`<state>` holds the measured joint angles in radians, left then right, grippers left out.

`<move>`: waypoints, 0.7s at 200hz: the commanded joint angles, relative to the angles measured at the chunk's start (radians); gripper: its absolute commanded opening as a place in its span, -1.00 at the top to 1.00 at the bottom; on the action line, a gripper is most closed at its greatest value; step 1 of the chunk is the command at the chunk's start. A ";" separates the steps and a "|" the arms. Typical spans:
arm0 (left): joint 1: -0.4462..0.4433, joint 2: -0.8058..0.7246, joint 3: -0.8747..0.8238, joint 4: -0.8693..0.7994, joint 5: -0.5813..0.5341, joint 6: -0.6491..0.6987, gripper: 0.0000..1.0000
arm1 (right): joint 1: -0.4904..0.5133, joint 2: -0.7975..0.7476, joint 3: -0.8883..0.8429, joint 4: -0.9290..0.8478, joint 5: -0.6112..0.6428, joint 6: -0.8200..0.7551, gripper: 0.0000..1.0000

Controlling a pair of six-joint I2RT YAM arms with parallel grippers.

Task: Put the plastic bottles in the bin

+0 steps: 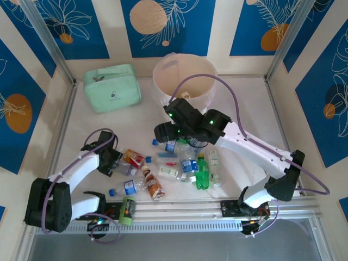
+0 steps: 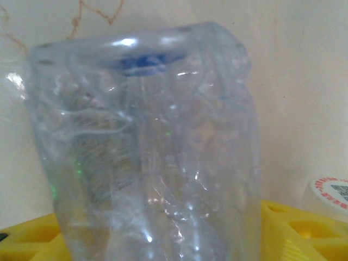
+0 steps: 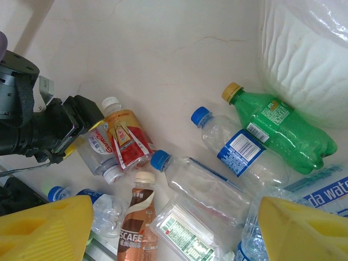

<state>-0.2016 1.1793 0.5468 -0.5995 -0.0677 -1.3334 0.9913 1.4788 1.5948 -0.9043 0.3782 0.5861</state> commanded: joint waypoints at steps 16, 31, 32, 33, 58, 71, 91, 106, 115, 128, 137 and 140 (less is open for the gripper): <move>0.016 0.015 0.019 0.010 -0.003 0.011 -0.23 | -0.009 -0.032 -0.008 0.014 -0.001 0.023 -0.59; 0.016 0.014 0.023 0.008 -0.004 0.017 -0.21 | -0.013 -0.039 -0.015 0.018 -0.001 0.027 -0.59; 0.016 0.014 0.024 0.008 -0.004 0.018 -0.21 | -0.014 -0.039 -0.016 0.019 -0.001 0.027 -0.59; 0.016 0.013 0.025 0.008 -0.005 0.018 -0.21 | -0.013 -0.040 -0.016 0.020 -0.002 0.027 -0.59; 0.016 -0.002 0.040 -0.005 -0.014 0.048 -0.16 | -0.027 -0.059 -0.042 0.048 -0.034 0.042 -0.59; 0.015 -0.011 0.048 -0.013 -0.024 0.062 -0.15 | -0.037 -0.066 -0.052 0.057 -0.050 0.049 -0.59; 0.015 -0.017 0.059 -0.017 -0.029 0.072 -0.13 | -0.049 -0.074 -0.057 0.064 -0.068 0.053 -0.58; 0.016 -0.018 0.068 -0.018 -0.026 0.080 -0.12 | -0.054 -0.080 -0.058 0.068 -0.079 0.057 -0.58; 0.016 -0.021 0.074 -0.019 -0.024 0.081 -0.11 | -0.057 -0.082 -0.059 0.069 -0.084 0.057 -0.58; 0.016 -0.027 0.087 -0.024 -0.030 0.093 -0.10 | -0.063 -0.087 -0.062 0.075 -0.098 0.062 -0.58; 0.016 -0.034 0.102 -0.034 -0.038 0.106 -0.09 | -0.066 -0.089 -0.063 0.079 -0.114 0.064 -0.58; 0.016 -0.037 0.108 -0.039 -0.041 0.110 -0.09 | -0.067 -0.089 -0.065 0.080 -0.119 0.065 -0.58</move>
<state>-0.1982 1.1690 0.6022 -0.5945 -0.0803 -1.2659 0.9333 1.4281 1.5414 -0.8490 0.3126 0.6308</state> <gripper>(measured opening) 0.553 0.792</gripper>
